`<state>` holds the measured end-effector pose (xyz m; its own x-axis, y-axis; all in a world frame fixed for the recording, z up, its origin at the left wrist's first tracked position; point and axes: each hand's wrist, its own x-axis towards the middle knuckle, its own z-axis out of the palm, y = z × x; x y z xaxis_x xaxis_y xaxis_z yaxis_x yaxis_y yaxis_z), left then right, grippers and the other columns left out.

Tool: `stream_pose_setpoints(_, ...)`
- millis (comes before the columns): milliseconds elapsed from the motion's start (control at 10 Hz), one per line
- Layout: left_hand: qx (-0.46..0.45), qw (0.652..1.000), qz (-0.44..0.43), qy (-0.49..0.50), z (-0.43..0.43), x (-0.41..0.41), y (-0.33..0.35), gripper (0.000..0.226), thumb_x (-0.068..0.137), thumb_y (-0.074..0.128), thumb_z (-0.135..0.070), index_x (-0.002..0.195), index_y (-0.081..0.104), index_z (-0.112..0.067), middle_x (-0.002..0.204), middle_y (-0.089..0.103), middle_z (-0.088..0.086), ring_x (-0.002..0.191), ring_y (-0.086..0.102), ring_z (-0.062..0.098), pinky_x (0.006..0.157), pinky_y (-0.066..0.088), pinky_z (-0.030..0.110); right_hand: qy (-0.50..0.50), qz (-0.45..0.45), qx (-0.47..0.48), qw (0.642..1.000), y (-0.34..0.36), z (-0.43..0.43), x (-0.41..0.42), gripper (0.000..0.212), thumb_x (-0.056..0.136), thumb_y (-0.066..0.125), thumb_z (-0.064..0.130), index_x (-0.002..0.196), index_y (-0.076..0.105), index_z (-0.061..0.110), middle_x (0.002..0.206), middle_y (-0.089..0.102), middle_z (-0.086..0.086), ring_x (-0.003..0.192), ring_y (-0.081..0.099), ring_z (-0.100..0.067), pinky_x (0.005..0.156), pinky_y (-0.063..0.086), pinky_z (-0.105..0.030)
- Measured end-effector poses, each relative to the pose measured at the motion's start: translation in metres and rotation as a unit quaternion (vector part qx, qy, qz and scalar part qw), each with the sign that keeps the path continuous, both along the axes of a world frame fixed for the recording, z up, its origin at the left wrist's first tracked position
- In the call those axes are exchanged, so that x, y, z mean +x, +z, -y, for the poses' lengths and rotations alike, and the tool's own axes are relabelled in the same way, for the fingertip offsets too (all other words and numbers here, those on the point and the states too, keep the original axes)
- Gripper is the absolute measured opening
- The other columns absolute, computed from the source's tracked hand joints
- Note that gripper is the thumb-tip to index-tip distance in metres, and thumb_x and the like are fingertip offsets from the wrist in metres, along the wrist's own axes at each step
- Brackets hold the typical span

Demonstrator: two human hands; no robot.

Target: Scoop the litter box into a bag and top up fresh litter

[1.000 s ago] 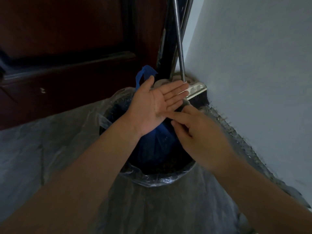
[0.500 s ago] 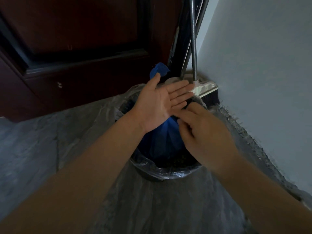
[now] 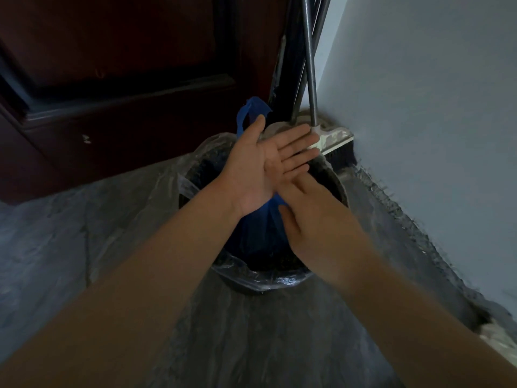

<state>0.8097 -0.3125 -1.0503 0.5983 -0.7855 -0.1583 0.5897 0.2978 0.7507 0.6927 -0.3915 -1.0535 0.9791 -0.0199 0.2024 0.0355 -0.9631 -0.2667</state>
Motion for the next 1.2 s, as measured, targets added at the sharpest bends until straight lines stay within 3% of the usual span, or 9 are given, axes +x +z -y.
stream_pose_setpoints(100,0.033,0.999,0.023,0.005,0.0,0.0,-0.007,0.067,0.097,0.015,-0.057,0.132,0.051,-0.013,0.134,0.057,0.007,0.123,0.054,0.021,0.112,0.032,0.039,-0.042,0.042,-0.023,0.998,-0.004,0.0,-0.006,0.027,0.094,0.048,0.028,0.11,0.068,0.02,0.092,0.055,0.002,0.083,0.052,-0.015,0.065,0.037,-0.023)
stream_pose_setpoints(200,0.069,0.996,0.054,0.003,-0.002,0.001,-0.013,0.066,0.097,0.015,-0.058,0.132,0.053,-0.015,0.13,0.061,0.003,0.119,0.057,0.017,0.109,0.035,0.037,-0.108,0.061,0.016,0.992,-0.011,0.007,-0.014,0.024,0.085,0.06,0.04,0.074,0.067,0.021,0.081,0.05,0.004,0.077,0.047,-0.014,0.063,0.033,-0.023)
stream_pose_setpoints(300,0.178,0.975,0.131,0.007,0.002,-0.009,-0.018,0.058,0.099,0.021,-0.054,0.128,0.058,-0.019,0.124,0.064,-0.003,0.113,0.061,0.012,0.105,0.039,0.036,-0.132,0.073,0.021,0.988,-0.02,0.016,-0.019,0.011,0.08,0.071,0.027,0.088,0.072,0.021,0.094,0.056,0.002,0.091,0.05,-0.018,0.073,0.04,-0.027)
stream_pose_setpoints(400,0.333,0.902,0.276,0.001,0.012,-0.027,-0.015,0.04,0.101,0.035,-0.04,0.117,0.064,-0.017,0.118,0.065,-0.002,0.104,0.06,0.01,0.099,0.043,0.03,-0.152,0.07,0.026,0.986,-0.028,0.023,-0.025,0.029,0.08,0.07,0.02,0.109,0.069,0.021,0.113,0.057,0.0,0.109,0.046,-0.022,0.089,0.038,-0.03)
stream_pose_setpoints(500,0.423,0.772,0.473,0.035,0.011,-0.042,-0.014,0.027,0.099,0.04,-0.035,0.114,0.062,-0.029,0.104,0.06,-0.011,0.091,0.054,0.001,0.075,0.04,0.014,-0.192,0.081,0.059,0.976,-0.033,0.032,-0.034,0.029,0.081,0.067,0.023,0.11,0.067,0.021,0.117,0.055,0.0,0.112,0.039,-0.018,0.091,0.027,-0.023)
stream_pose_setpoints(700,0.527,0.606,0.595,-0.028,-0.022,-0.093,-0.023,0.054,0.097,0.022,-0.052,0.144,0.036,-0.028,0.146,0.039,-0.012,0.131,0.034,0.005,0.099,0.025,0.018,-0.225,0.056,0.143,0.962,-0.047,0.033,-0.055,0.047,0.092,0.052,0.035,0.136,0.048,0.018,0.141,0.04,-0.001,0.129,0.034,-0.018,0.105,0.024,-0.021)
stream_pose_setpoints(900,0.556,0.525,0.644,0.008,-0.039,-0.121,-0.042,0.063,0.097,0.017,-0.054,0.137,0.048,-0.016,0.125,0.062,0.003,0.111,0.057,0.021,0.092,0.042,0.034,-0.201,-0.051,0.209,0.956,-0.039,0.032,-0.075,0.061,0.093,0.035,0.051,0.149,0.017,0.034,0.153,0.025,0.004,0.139,0.024,-0.015,0.114,0.025,-0.032)
stream_pose_setpoints(1000,0.563,0.516,0.645,0.008,-0.036,-0.124,-0.041,0.061,0.098,0.019,-0.05,0.128,0.058,-0.014,0.119,0.065,0.005,0.107,0.06,0.023,0.093,0.043,0.037,-0.174,-0.106,0.146,0.968,-0.024,0.036,-0.079,0.065,0.095,0.035,0.05,0.151,0.011,0.028,0.157,0.018,0.001,0.142,0.019,-0.018,0.113,0.021,-0.031)
stream_pose_setpoints(1200,0.614,0.485,0.619,-0.066,-0.047,-0.124,-0.005,0.065,0.096,0.015,-0.052,0.146,0.033,-0.013,0.15,0.036,0.01,0.139,0.03,0.027,0.113,0.024,0.046,-0.135,-0.167,0.068,0.974,0.025,0.036,-0.09,0.066,0.098,0.033,0.048,0.152,0.011,0.017,0.159,0.009,-0.002,0.146,0.01,-0.018,0.116,0.016,-0.035)
